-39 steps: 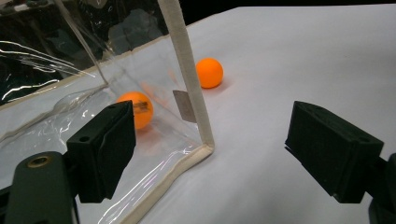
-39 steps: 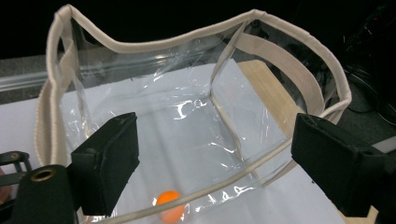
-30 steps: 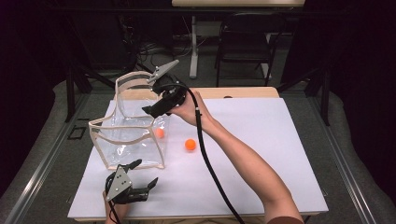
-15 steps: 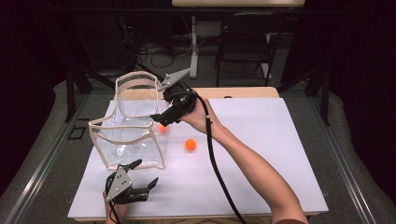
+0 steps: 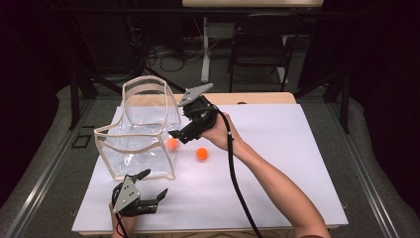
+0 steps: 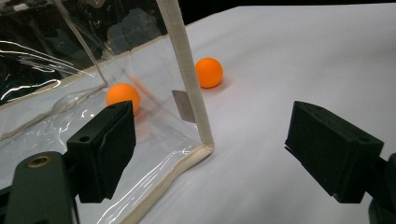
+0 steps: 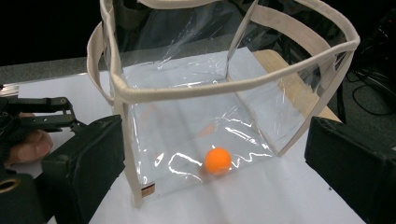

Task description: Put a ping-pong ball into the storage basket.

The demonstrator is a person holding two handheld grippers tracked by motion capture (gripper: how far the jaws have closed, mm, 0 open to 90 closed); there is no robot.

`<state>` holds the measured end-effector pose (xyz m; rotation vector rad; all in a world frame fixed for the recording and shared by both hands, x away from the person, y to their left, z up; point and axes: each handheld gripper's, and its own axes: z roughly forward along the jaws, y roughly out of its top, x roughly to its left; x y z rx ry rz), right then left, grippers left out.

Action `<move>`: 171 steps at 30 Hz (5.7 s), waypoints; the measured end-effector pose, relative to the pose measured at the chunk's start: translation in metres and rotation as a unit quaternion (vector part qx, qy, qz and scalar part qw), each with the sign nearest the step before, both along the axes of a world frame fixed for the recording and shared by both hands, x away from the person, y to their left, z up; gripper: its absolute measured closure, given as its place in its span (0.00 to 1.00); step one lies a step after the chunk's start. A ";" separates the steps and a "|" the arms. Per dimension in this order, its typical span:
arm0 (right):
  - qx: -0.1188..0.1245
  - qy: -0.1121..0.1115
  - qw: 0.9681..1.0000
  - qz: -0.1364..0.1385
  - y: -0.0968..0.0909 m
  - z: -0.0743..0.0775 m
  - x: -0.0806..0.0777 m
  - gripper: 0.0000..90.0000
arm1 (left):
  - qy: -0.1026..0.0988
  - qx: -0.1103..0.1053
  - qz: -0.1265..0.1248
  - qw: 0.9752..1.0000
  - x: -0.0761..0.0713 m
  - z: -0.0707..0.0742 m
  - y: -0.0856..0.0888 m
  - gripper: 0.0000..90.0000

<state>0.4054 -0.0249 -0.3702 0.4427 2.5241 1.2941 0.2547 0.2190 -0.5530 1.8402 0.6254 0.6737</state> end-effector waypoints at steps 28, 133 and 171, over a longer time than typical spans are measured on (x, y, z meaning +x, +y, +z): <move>-0.002 0.028 1.000 -0.011 -0.033 -0.055 -0.011 0.00 | 0.002 0.002 0.000 1.000 0.000 -0.001 0.000 0.18; -0.033 0.069 0.993 -0.088 -0.055 -0.152 0.015 0.00 | 0.002 0.003 -0.006 1.000 -0.001 -0.001 0.001 0.18; -0.065 0.057 0.991 -0.097 -0.040 -0.182 0.021 0.31 | 0.005 0.003 -0.015 1.000 0.001 -0.002 -0.002 0.18</move>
